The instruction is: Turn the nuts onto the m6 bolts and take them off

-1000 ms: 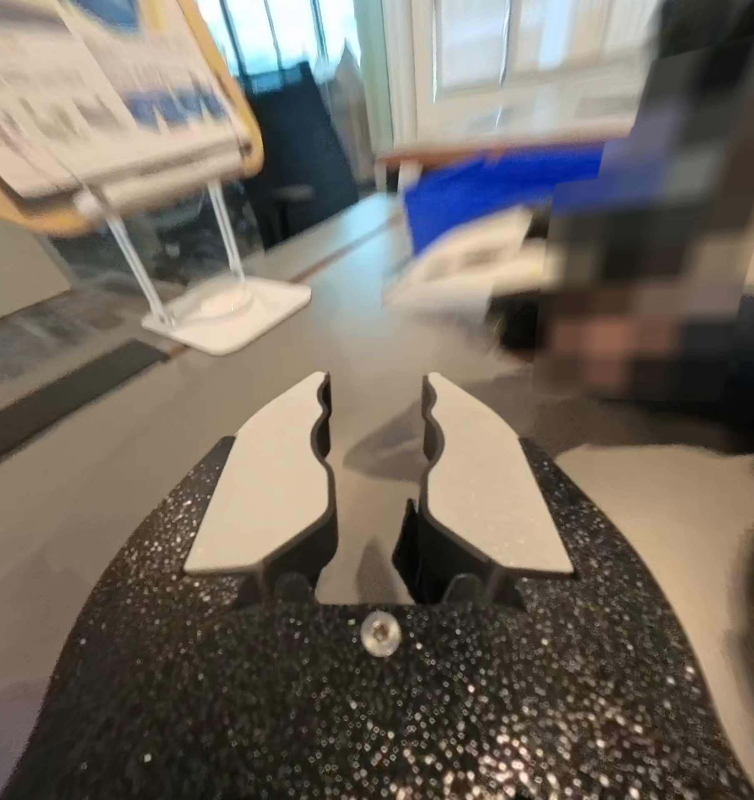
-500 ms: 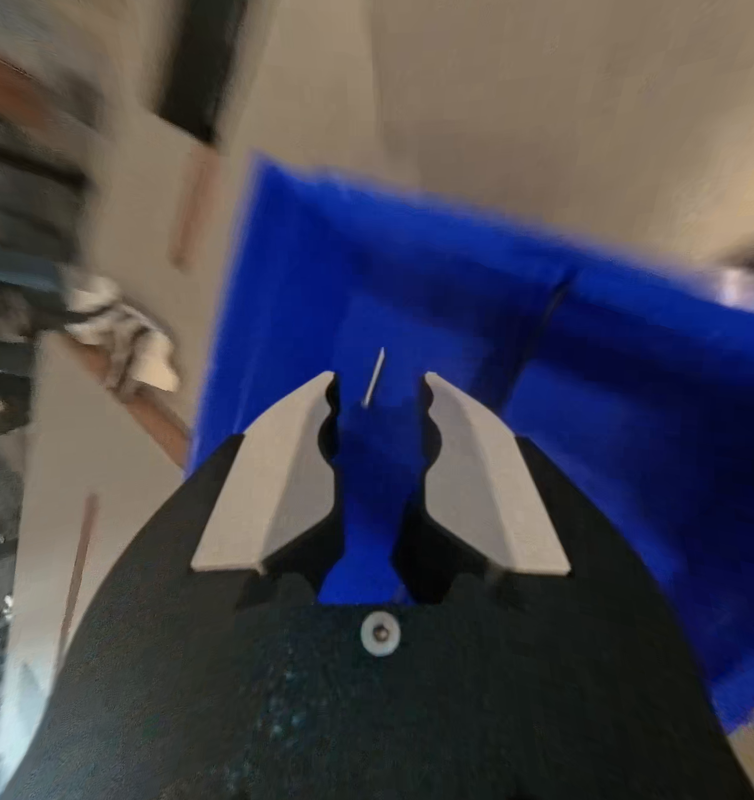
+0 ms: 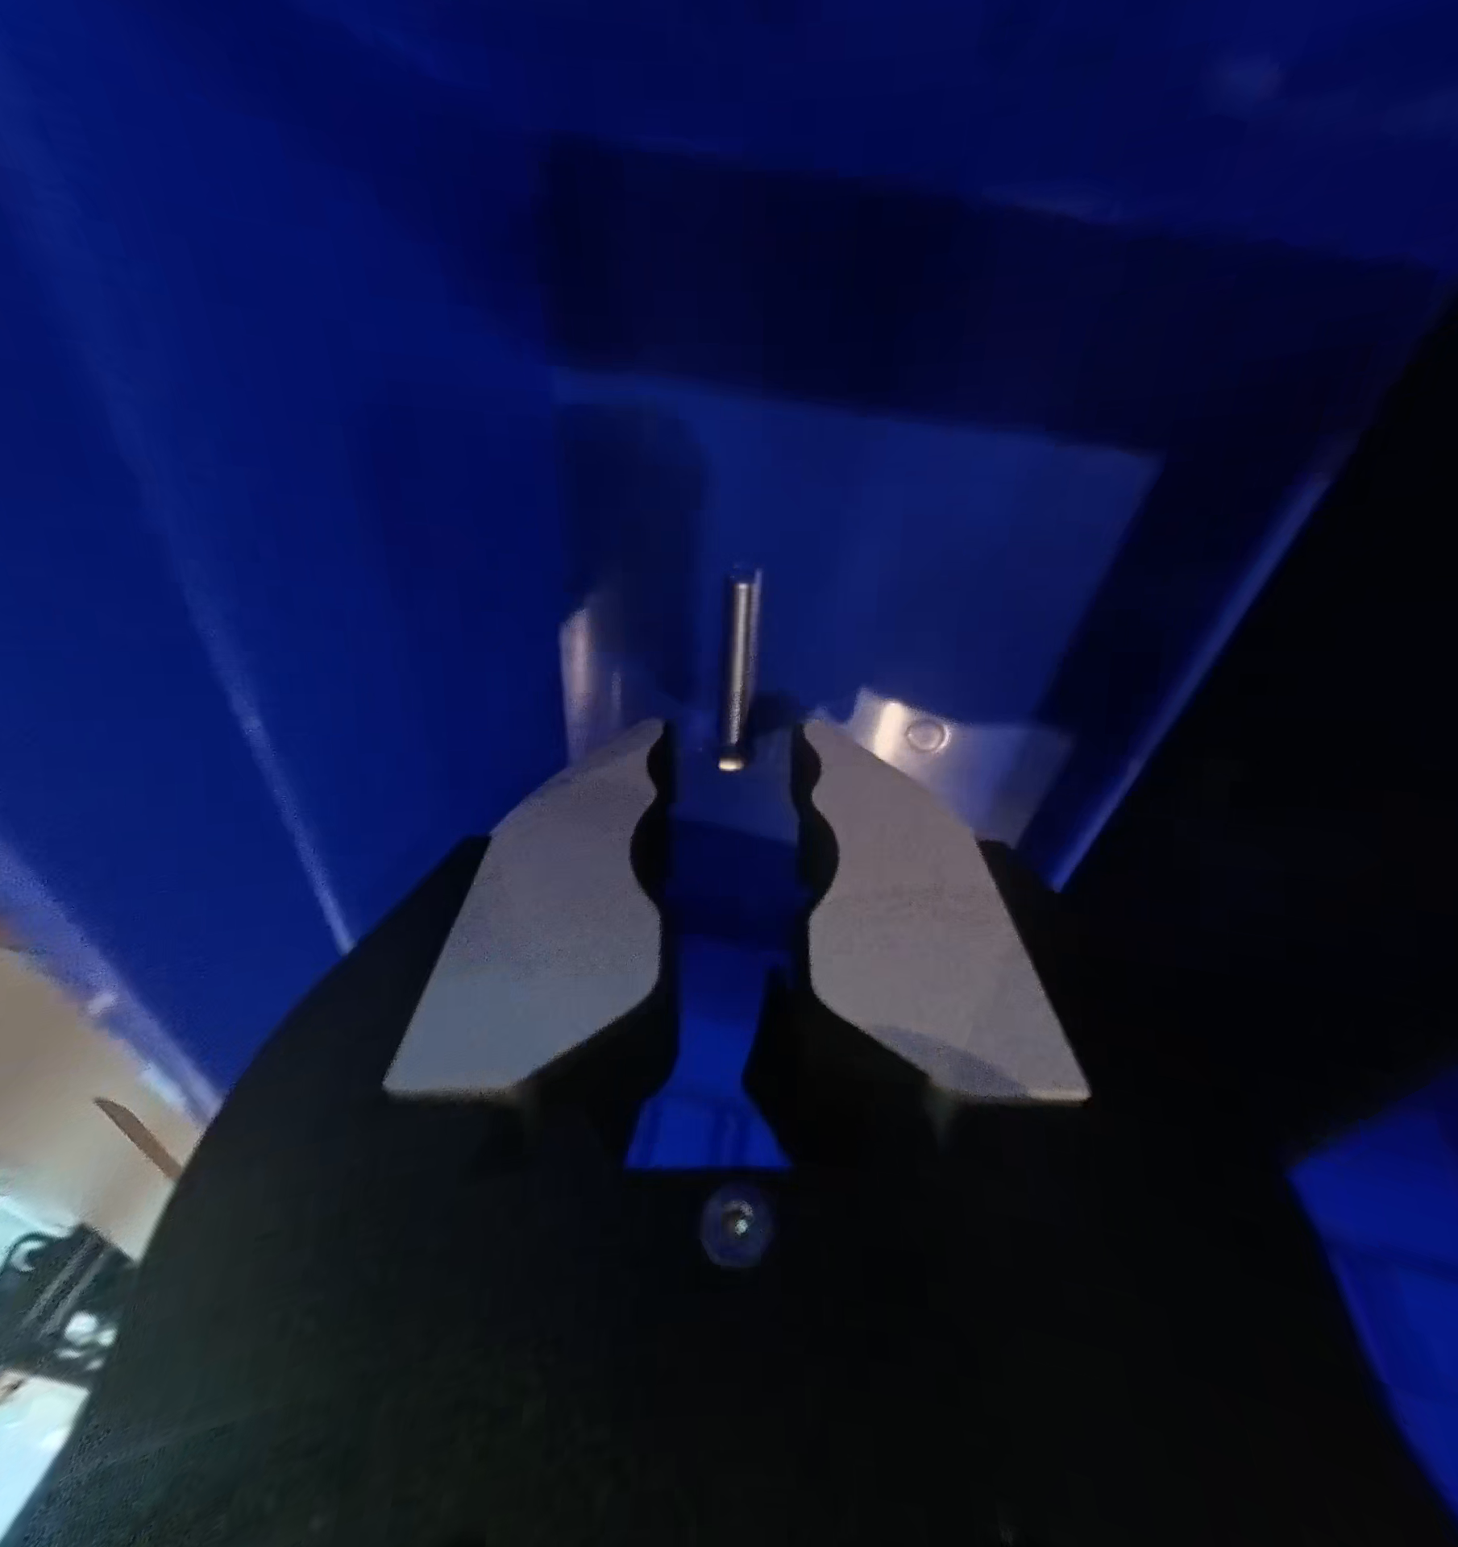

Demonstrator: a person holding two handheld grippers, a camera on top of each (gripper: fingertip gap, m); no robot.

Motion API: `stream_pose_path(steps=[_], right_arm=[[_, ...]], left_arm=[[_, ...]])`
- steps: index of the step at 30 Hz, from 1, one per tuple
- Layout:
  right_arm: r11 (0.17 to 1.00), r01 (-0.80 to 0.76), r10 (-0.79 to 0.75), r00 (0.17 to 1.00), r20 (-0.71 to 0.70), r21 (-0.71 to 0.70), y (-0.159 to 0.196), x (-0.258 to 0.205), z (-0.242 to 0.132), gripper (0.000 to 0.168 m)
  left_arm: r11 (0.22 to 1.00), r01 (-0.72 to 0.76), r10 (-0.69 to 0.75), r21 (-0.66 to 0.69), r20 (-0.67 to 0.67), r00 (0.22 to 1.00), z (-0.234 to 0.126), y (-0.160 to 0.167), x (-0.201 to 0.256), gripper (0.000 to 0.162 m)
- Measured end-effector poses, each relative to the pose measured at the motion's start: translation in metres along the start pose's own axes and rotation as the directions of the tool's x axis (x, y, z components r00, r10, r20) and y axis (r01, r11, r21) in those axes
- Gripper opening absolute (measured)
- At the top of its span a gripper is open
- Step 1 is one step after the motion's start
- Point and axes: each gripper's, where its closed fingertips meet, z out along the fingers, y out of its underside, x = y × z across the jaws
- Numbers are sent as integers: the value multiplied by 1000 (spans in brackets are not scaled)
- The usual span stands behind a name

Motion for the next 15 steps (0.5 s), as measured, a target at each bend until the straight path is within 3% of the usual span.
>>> stream_pose_path(steps=[4, 7, 10, 15], right_arm=[[1000, -24, 24, 1000, 11, 0, 0, 0, 0, 0], [999, -38, 38, 999, 21, 4, 0, -2, 0, 0], [1000, -27, 27, 999, 22, -3, 2, -3, 1, 0], [1000, -24, 24, 1000, 11, 20, -3, -1, -1, 0]], left_arm=[[1000, -29, 29, 5, -3, 1000, 8, 0, -2, 22], [999, -46, 46, 15, -11, 999, 8, -1, -1, 6], [1000, -6, 6, 30, 2, 1000, 2, -4, -1, 6], [958, 61, -125, 279, 217, 968, -64, -29, -7, 6]])
